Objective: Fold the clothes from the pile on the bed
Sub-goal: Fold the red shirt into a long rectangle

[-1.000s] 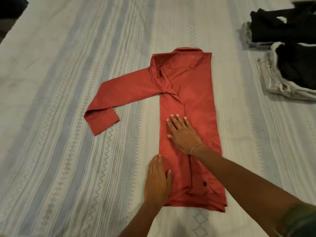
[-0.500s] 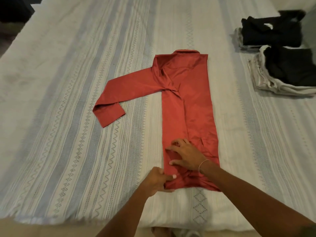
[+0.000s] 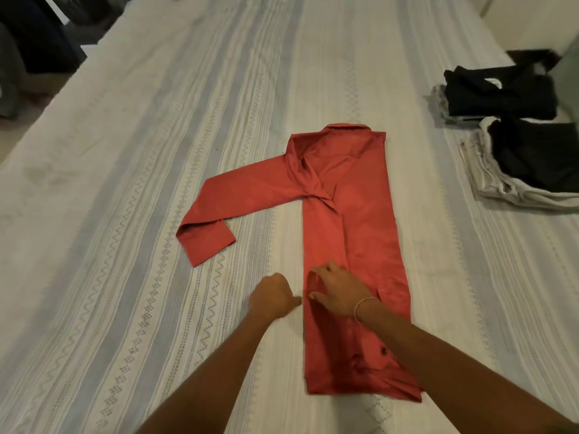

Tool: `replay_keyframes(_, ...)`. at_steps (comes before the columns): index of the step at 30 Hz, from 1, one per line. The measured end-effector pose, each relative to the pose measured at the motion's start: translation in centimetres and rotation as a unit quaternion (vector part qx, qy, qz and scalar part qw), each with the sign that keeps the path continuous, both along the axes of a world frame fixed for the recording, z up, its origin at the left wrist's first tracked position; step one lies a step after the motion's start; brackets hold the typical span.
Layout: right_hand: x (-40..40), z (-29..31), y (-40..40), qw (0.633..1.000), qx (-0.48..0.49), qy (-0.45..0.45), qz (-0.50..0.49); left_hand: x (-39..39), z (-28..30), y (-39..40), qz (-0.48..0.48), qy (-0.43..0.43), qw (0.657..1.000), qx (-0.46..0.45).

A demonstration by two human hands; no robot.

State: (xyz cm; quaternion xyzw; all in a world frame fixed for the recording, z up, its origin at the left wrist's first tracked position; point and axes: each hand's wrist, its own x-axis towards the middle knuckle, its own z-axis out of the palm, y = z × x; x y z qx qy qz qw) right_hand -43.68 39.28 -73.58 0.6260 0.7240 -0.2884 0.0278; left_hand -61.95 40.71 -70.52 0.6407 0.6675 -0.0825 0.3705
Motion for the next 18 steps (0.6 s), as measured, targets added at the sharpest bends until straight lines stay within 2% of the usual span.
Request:
replay_keyframes(3, 0.0, 0.0, 4.2, 1.000, 0.013, 0.016, -0.008, 0.2, 0.0, 4.5, 0.019, 0.007, 0.996, 0.083)
replay_keyframes(8, -0.1, -0.9, 12.9, 0.997, 0.051, 0.053, -0.025, -0.7, -0.6, 13.8, 0.010, 0.018, 0.987, 0.159)
replay_keyframes(11, 0.1, -1.3, 17.0, 0.996, 0.053, 0.059, -0.041, -2.2, -1.1, 18.4, -0.015, 0.074, 0.977, 0.202)
replay_keyframes(18, 0.7, -2.9, 19.4, 0.996, 0.001, 0.072, -0.061, -8.9, -3.0, 25.8, -0.032, 0.223, 0.957, 0.181)
